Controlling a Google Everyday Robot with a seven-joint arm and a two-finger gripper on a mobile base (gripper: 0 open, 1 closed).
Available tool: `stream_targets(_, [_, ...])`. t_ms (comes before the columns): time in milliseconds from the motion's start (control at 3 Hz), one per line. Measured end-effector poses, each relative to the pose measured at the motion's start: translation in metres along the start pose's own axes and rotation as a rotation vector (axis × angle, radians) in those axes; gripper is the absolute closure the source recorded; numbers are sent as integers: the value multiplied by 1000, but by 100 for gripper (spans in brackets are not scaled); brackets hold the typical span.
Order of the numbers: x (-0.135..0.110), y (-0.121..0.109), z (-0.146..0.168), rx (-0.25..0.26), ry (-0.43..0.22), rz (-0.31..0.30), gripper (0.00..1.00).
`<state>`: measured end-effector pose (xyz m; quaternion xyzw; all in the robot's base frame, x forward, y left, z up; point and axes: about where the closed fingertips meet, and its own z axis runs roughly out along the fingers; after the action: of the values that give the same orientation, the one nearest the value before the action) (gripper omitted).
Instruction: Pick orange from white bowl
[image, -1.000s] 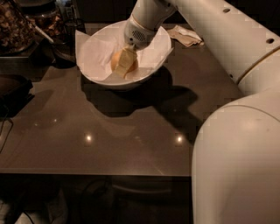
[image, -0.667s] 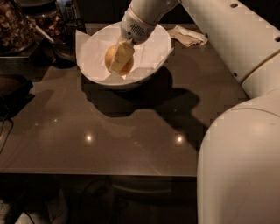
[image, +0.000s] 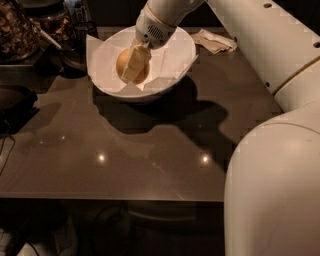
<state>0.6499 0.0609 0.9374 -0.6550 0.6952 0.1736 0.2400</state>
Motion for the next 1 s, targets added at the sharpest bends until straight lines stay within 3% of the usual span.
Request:
stream_targets(667, [-36, 55, -23, -61, -76, -93, 100])
stream_targets(1000, [-37, 57, -23, -62, -77, -95, 100])
